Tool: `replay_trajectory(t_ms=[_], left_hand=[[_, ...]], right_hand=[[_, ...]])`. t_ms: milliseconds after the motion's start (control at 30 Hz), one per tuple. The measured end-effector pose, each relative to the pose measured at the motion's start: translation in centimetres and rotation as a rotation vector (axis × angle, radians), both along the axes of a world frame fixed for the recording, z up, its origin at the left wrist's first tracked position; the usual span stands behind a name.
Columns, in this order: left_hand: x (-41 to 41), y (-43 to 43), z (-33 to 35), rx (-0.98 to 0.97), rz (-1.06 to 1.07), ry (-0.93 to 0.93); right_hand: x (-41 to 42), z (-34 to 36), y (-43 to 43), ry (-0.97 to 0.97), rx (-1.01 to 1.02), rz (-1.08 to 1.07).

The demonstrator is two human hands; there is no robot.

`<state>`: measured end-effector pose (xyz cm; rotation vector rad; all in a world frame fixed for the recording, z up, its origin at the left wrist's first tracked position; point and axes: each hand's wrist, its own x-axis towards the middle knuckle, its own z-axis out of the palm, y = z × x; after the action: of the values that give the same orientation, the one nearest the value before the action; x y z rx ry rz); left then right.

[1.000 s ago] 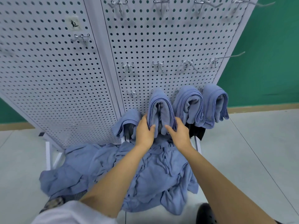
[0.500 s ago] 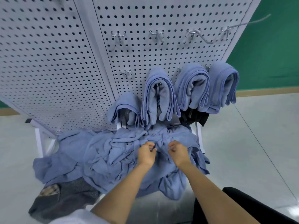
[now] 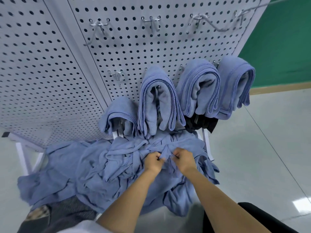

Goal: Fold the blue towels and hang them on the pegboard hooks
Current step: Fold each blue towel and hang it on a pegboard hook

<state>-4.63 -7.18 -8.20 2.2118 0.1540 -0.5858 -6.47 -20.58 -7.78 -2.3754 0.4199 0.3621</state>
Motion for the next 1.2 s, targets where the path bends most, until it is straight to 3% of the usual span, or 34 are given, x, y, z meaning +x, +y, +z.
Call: replay_trajectory(t_ms=[100,300,500,700,800,900,1000,1100,1200], left_hand=[[-0.9,1.4,1.5,-0.067,0.029,0.007],[-2.8,5.9,8.4,-0.319,0.101,-0.053],[-4.6,9.4,19.4,-0.362,0.002,-0.248],[-7.8,11.2,30.4,-0.489,0.051,-0.427],[-9.7,12.0,34.4,-0.526,-0.064,-0.439],[-11.9,11.3,36.7,-0.445,-0.225,-0.372],[-13.4,10.9,38.0,-0.289,-0.216,-0.474],[-13.7,11.9,39.7,-0.502,-0.124,-0.456],[-13.9,13.0,42.4,-0.827,-0.07,-0.423]], right_hand=[[-1.2,1.2,-1.4,0.021,0.229,-0.001],[-4.1,7.2,-1.5,-0.018,0.471,0.03],[-5.0,18.6,0.2,-0.112,0.473,0.142],[-7.4,29.7,2.2,-0.361,0.535,0.189],[-9.2,34.0,4.1,-0.452,0.637,0.208],[-10.0,36.6,6.5,-0.498,0.732,0.22],[-11.0,38.1,8.4,-0.573,0.83,0.221],[-12.0,37.9,8.6,-0.542,0.988,0.249],[-13.0,35.9,8.2,-0.335,0.863,0.388]])
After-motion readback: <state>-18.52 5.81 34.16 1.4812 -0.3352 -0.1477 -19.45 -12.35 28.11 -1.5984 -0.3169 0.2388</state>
